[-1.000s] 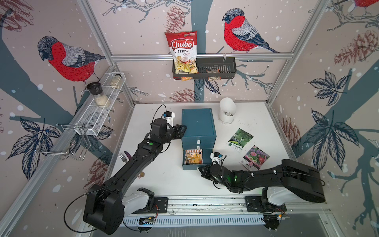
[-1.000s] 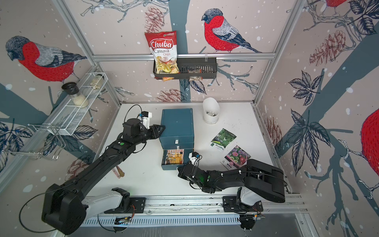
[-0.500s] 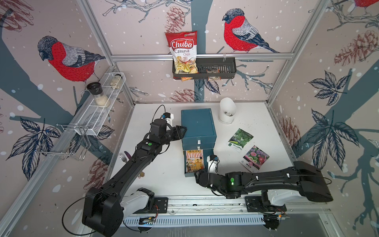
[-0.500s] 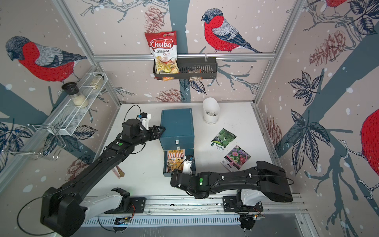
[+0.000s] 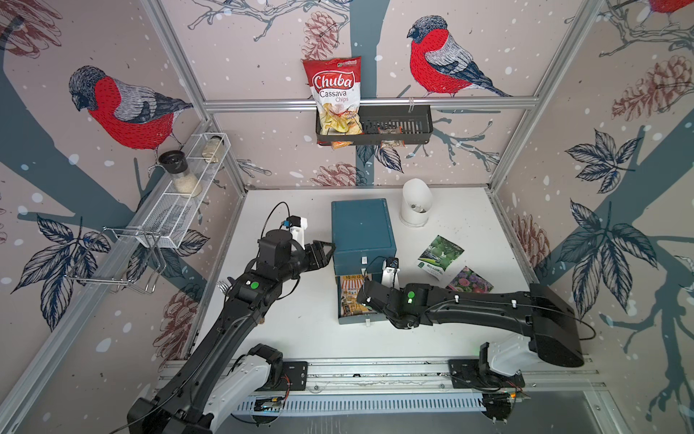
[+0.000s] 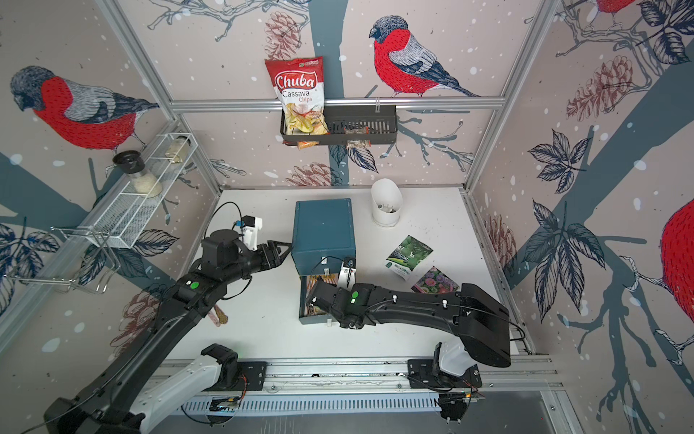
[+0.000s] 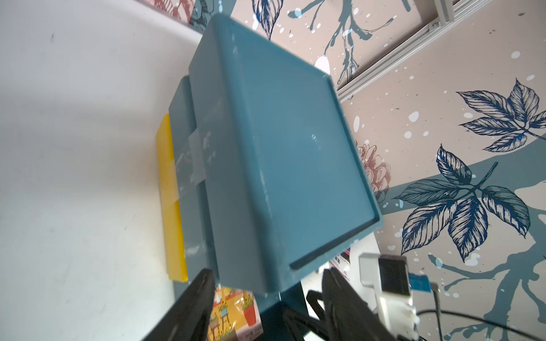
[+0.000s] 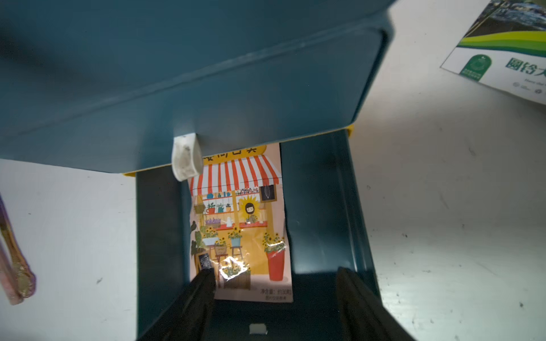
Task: Take the seed bags out of the drawer
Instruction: Pick up the seed packet from the drawer.
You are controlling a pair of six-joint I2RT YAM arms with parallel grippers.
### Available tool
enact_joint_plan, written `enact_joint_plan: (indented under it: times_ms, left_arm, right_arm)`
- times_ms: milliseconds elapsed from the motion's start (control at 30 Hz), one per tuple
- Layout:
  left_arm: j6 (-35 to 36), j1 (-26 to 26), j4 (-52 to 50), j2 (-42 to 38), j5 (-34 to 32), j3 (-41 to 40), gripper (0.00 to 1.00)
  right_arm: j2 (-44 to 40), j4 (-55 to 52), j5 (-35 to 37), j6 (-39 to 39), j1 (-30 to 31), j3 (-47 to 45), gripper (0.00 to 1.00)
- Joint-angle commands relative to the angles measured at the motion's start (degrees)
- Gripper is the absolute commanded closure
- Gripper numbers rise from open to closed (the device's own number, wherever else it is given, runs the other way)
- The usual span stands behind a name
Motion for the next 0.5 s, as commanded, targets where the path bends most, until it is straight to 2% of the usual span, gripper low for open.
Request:
enact_joint_plan:
  times_ms: [0, 267, 467]
  left_arm:
    - [-3.3, 0.1, -0.8, -3.6, 0.2, -4.5, 0.37]
    - [-6.1, -0.1, 3.2, -6.1, 2.0, -14.1, 0.39]
    - [-8.0, -2.5, 7.3, -4.3, 1.9, -19.1, 0.45]
  right_arm:
    - [1.7, 3.0, -2.5, -4.5, -0.4, 0.2, 0.32]
    - [5.1, 1.3, -3.7, -2.5, 1.5, -1.2, 0.49]
    - [4.3, -1.2, -4.3, -0.3, 3.0, -1.1, 0.51]
